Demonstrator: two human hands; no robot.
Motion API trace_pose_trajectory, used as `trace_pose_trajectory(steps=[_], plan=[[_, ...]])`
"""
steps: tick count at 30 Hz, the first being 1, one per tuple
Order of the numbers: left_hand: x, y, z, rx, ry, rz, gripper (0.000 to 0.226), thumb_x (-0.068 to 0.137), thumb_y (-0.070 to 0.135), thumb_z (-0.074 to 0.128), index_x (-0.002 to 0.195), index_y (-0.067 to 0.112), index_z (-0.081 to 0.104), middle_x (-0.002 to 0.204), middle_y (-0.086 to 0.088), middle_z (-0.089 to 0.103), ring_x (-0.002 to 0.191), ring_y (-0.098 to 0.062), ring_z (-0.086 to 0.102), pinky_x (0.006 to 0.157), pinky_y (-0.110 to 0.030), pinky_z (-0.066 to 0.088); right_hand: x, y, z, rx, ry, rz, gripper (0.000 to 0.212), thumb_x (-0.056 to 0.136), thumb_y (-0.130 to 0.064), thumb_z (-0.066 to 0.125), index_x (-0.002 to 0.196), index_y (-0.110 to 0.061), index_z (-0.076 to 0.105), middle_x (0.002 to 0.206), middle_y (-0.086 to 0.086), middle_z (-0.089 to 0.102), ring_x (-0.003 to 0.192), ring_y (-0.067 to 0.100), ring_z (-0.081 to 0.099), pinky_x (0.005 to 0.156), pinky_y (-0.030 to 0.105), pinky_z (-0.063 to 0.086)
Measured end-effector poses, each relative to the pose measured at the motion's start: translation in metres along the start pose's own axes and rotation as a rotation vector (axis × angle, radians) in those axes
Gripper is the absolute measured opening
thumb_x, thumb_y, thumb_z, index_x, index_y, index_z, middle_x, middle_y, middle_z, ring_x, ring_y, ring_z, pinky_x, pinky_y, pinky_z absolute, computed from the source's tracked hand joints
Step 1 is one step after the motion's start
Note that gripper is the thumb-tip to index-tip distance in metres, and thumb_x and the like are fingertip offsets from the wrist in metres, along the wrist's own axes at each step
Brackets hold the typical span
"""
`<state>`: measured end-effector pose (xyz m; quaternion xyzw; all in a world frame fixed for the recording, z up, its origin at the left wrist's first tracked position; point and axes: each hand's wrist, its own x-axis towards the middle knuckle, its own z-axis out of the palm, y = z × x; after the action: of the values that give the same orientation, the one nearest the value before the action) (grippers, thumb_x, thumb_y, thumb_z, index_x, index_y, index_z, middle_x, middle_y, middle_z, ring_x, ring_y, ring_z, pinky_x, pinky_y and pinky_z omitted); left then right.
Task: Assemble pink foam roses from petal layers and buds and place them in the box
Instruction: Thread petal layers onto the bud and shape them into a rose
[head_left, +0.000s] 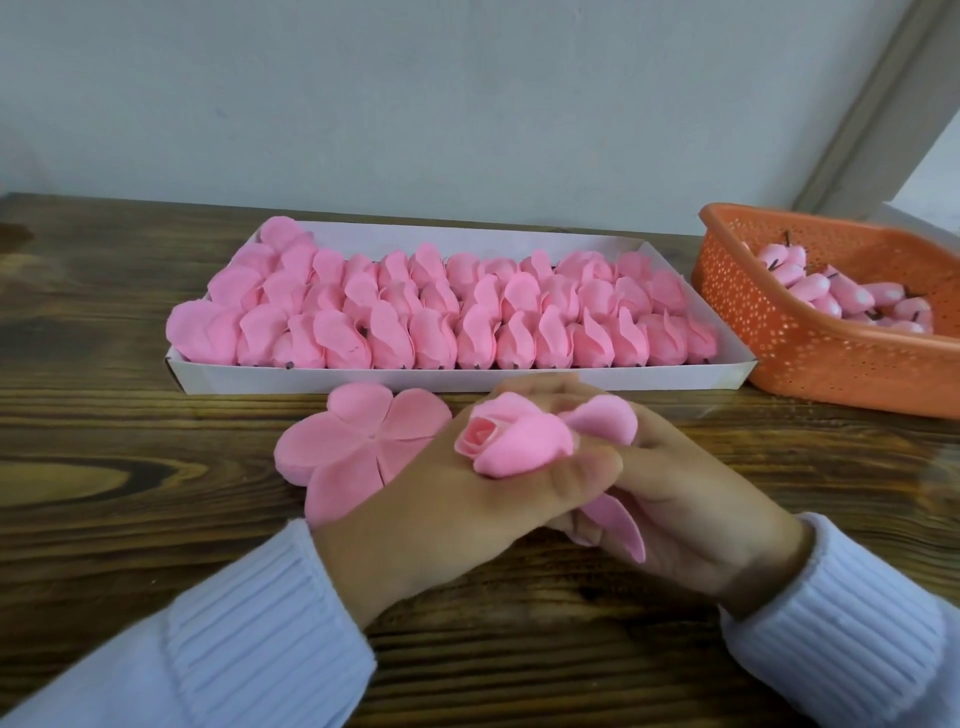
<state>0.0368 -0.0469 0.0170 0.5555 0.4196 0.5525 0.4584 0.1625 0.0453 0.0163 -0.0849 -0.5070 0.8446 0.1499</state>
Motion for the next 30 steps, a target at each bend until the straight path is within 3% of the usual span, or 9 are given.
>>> trace_pose_trajectory(steps=[3,5,7,10,14,18,23,27,30], plan=[[0.0029,-0.0059,-0.0028,0.055,0.049,-0.011,0.026,0.078,0.038,0.062,0.099,0.024,0.07,0.082,-0.008,0.074,0.079,-0.019,0.072,0.073,-0.036,0.06,0.0013,-0.0001,0.0004,-0.058,0.094,-0.052,0.036,0.085,0.002,0.051,0.12,0.013,0.049,0.088,0.018,0.065,0.062,0.014,0.065,0.05,0.021,0.052],[0.0036,-0.0083,-0.0035,0.151,0.106,-0.011,0.033,0.076,0.048,0.06,0.101,0.029,0.068,0.085,-0.014,0.072,0.082,-0.027,0.07,0.079,-0.049,0.056,0.0017,0.0011,-0.0028,-0.145,0.169,-0.081,0.039,0.082,-0.004,0.06,0.119,0.006,0.053,0.1,0.022,0.066,0.079,0.023,0.068,0.063,0.03,0.058],[0.0033,-0.0098,-0.0039,0.186,0.167,0.012,0.03,0.078,0.049,0.062,0.101,0.031,0.068,0.09,-0.011,0.071,0.086,-0.02,0.068,0.081,-0.036,0.057,0.001,0.0004,-0.0049,-0.265,0.249,-0.118,0.037,0.081,-0.012,0.07,0.115,-0.004,0.058,0.102,0.018,0.07,0.09,0.029,0.066,0.078,0.036,0.057],[0.0034,-0.0097,-0.0044,0.165,0.221,0.04,0.017,0.083,0.038,0.065,0.1,0.042,0.068,0.097,0.001,0.071,0.088,-0.005,0.067,0.078,-0.012,0.052,-0.0007,-0.0036,-0.0029,-0.419,0.346,-0.204,0.037,0.077,-0.018,0.067,0.111,-0.009,0.056,0.09,0.013,0.074,0.08,0.022,0.069,0.068,0.025,0.057],[0.0039,-0.0103,-0.0025,0.162,0.254,0.045,0.02,0.079,0.042,0.068,0.096,0.051,0.064,0.09,-0.012,0.067,0.076,-0.02,0.065,0.072,-0.018,0.053,-0.0009,-0.0052,0.0009,-0.688,0.44,-0.406,0.031,0.075,-0.022,0.066,0.103,-0.01,0.057,0.075,0.003,0.073,0.062,0.006,0.064,0.052,0.014,0.048],[0.0032,-0.0087,-0.0025,0.178,0.277,0.045,0.021,0.081,0.042,0.069,0.1,0.044,0.061,0.089,-0.017,0.064,0.073,-0.029,0.062,0.067,-0.018,0.052,-0.0008,-0.002,0.0,-0.792,0.456,-0.53,0.024,0.076,-0.021,0.067,0.097,-0.015,0.059,0.08,0.004,0.074,0.071,0.01,0.07,0.066,0.017,0.052],[0.0041,-0.0066,-0.0026,0.132,0.282,0.053,0.025,0.074,0.035,0.067,0.099,0.036,0.064,0.095,0.015,0.072,0.089,0.003,0.066,0.073,-0.007,0.047,-0.0018,-0.0022,-0.0047,-0.92,0.442,-0.625,0.006,0.083,-0.011,0.067,0.087,-0.015,0.065,0.082,0.002,0.07,0.076,0.014,0.068,0.071,0.02,0.053],[0.0042,-0.0062,-0.0031,0.207,0.239,0.033,0.02,0.081,0.036,0.07,0.1,0.032,0.068,0.092,0.006,0.073,0.089,-0.004,0.067,0.076,-0.014,0.051,-0.0022,-0.0015,-0.0061,-0.916,0.421,-0.633,0.008,0.083,-0.009,0.066,0.085,-0.017,0.065,0.082,0.004,0.069,0.077,0.019,0.068,0.072,0.026,0.054],[0.0025,-0.0045,-0.0021,0.276,0.218,0.004,0.009,0.072,0.046,0.063,0.076,0.04,0.069,0.068,0.002,0.069,0.066,-0.009,0.065,0.06,-0.012,0.049,-0.0036,-0.0008,-0.0045,-0.948,0.399,-0.691,0.01,0.083,-0.01,0.067,0.085,-0.019,0.065,0.08,-0.001,0.069,0.073,0.013,0.066,0.07,0.019,0.051]])
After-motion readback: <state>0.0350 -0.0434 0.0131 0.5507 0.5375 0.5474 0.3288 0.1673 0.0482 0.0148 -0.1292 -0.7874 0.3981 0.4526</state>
